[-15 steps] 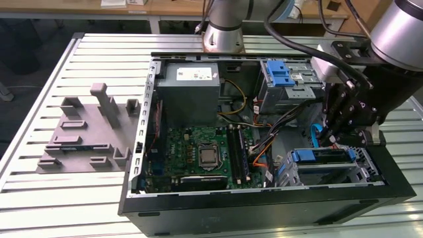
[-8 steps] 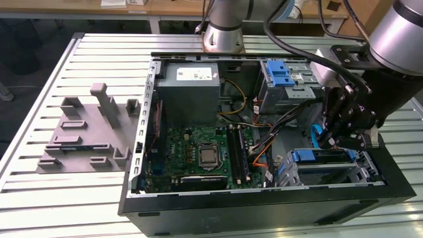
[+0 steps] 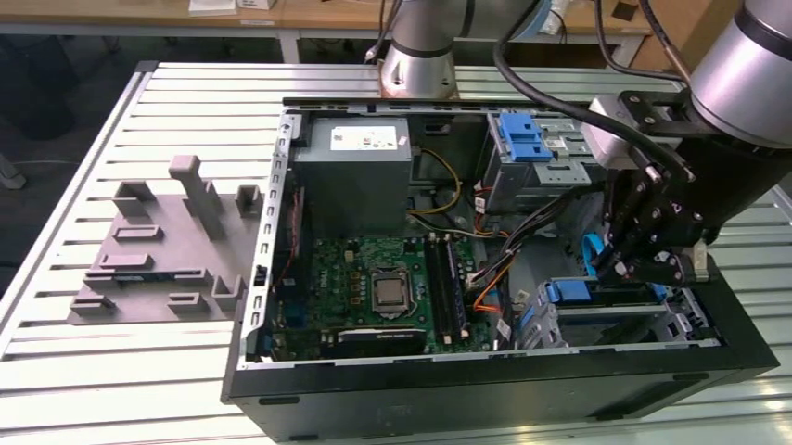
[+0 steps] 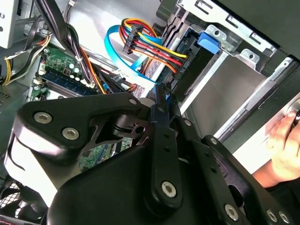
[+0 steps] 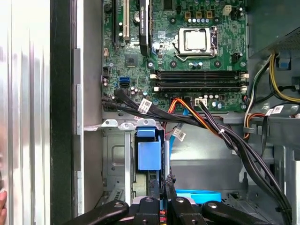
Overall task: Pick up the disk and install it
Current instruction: 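Insert the second disk wire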
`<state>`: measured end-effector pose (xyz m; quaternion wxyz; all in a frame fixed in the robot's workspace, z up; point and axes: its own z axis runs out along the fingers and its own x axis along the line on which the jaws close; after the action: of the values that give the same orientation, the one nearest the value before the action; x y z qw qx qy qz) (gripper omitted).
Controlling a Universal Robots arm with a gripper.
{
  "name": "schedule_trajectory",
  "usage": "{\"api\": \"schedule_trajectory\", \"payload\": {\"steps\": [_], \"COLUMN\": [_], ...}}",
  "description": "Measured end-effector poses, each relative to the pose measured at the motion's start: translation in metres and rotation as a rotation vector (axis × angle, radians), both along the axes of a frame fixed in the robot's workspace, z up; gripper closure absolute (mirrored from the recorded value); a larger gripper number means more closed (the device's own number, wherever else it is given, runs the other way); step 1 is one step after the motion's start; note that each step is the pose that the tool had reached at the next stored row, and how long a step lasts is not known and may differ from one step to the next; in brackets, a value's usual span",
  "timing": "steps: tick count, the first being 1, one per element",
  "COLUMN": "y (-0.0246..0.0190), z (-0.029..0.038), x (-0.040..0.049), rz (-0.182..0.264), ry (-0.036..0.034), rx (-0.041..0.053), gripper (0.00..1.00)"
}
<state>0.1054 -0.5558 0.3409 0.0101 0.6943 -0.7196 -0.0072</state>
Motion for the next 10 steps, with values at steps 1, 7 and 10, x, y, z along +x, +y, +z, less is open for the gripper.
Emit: {"api": "schedule_trajectory", "payload": {"steps": [1,7,10], "y": [0.0000,-0.0019,-0.0024], "z": [-0.0002,-0.0022,-0.0030], "x": [0.0004,0.0010,0.0012], "rz": [0.000,0.000,0.000], "ry": [-0.0001,-0.0001,-0.0001], "rx": [0.0001,0.0010,0.0010], "gripper": [0.84,0.84,0.84]}}
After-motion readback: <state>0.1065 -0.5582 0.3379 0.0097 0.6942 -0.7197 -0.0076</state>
